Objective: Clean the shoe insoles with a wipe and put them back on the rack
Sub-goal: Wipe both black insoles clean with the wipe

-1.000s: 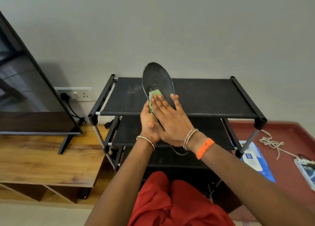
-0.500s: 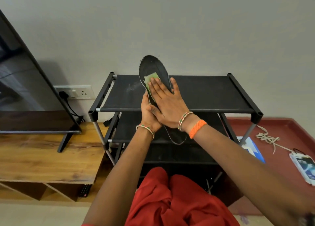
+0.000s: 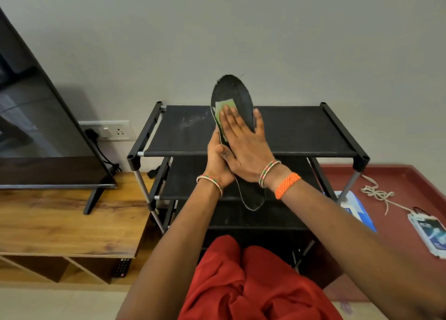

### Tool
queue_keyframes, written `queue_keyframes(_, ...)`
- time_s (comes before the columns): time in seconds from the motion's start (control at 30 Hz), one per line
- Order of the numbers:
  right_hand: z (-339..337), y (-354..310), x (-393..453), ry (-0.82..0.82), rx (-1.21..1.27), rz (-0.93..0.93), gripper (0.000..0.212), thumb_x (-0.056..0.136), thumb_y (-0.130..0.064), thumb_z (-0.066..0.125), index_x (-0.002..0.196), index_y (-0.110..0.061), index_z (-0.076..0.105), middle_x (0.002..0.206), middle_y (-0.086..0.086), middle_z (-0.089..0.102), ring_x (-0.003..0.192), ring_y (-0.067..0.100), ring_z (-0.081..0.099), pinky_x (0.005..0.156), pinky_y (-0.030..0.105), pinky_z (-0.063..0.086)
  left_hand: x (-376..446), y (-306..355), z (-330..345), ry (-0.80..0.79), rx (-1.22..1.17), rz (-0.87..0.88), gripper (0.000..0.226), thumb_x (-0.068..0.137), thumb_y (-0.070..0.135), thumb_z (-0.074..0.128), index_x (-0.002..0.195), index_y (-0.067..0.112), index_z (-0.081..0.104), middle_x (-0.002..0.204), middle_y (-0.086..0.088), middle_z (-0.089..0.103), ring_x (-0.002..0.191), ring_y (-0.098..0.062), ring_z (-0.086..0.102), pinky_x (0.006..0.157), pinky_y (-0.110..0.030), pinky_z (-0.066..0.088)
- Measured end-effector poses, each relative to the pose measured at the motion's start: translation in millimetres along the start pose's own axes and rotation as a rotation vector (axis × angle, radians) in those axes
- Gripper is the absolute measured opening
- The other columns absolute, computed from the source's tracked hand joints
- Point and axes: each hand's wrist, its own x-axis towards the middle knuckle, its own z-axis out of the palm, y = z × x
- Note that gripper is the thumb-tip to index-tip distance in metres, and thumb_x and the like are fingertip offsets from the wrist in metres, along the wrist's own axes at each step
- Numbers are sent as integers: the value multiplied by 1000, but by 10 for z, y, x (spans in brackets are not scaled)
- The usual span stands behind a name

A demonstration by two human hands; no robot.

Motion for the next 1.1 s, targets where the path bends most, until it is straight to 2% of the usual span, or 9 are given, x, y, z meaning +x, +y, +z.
queue_keyframes(0.1,-21,-53,-8,19,26,1,74,92,-55,3,149,-8,0,158,9,-1,145,20,-6,113,54,-10,-18,119,-32,-33,54,-7,48,100,47,23,123,22,57,120,-6,65,112,-20,61,99,-38,44)
queue_keyframes(0.27,-16,-150,-305,-57,69,-156,79,91,-60,1,150,-8,3,157,9,3,145,19,-2,112,52,-15,78,544,-54,11,98,2,67,95,59,21,119,8,59,105,-11,65,86,-25,61,85,-41,48)
queue_keyframes(0.4,-221,56,-31,-15,-91,-105,77,91,-60,3,149,-10,-1,158,7,1,145,18,-4,111,52,-17,-3,518,8,16,112,29,58,99,51,26,125,10,57,114,-13,66,106,-25,62,98,-37,46)
queue_keyframes(0.5,-367,91,135,22,-117,-26,70,95,-54,7,150,-10,5,158,6,7,146,18,2,112,53,-15,-78,467,6,9,118,13,51,100,46,27,118,13,61,110,-9,70,102,-21,66,86,-32,54)
queue_keyframes(0.67,-258,-189,-109,93,-2,-69,51,93,-29,45,138,-5,41,140,11,46,133,26,35,113,43,14,-151,497,-27,16,90,11,64,97,55,24,113,5,62,104,-13,70,93,-21,69,78,-28,57)
queue_keyframes(0.8,-265,-140,-49,166,116,-46,38,73,-3,72,111,-3,65,106,12,64,100,29,54,83,38,50,-229,551,-28,-33,106,-33,66,91,62,35,111,7,67,107,-14,68,95,-25,67,84,-35,55)
queue_keyframes(0.93,-406,37,146,225,286,36,25,85,2,58,109,-2,65,104,13,58,98,27,50,77,38,51,-295,583,46,-96,99,-79,55,91,57,40,109,13,68,104,-12,70,91,-25,69,73,-41,57)
queue_keyframes(1.03,-368,-36,-46,253,404,-173,23,77,6,65,99,0,70,95,15,63,90,29,58,72,40,55,-318,649,-21,-86,61,-83,62,91,57,39,118,8,64,117,-18,65,105,-29,64,91,-42,52)
queue_keyframes(1.1,-312,-88,-221,144,417,-413,27,73,8,69,98,-2,70,95,13,64,89,27,60,68,40,57,-302,647,-87,-94,92,-99,70,92,59,37,131,5,54,131,-24,54,122,-35,52,107,-45,39)
